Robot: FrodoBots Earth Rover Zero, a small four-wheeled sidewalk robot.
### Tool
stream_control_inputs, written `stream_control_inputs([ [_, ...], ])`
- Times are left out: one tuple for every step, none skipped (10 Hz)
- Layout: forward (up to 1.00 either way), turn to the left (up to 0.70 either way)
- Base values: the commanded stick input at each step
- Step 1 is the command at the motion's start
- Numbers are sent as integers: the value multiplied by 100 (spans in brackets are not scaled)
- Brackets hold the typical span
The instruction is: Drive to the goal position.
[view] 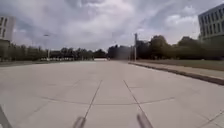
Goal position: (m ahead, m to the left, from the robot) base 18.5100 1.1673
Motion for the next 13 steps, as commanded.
stream_control_inputs([
  [100, 0],
  [100, 0],
  [100, 0],
  [100, 0],
  [100, 0],
  [100, 0],
  [100, 0],
  [100, 0],
  [100, 0],
  [100, 0],
  [100, 0],
  [100, 0],
  [100, 0],
])
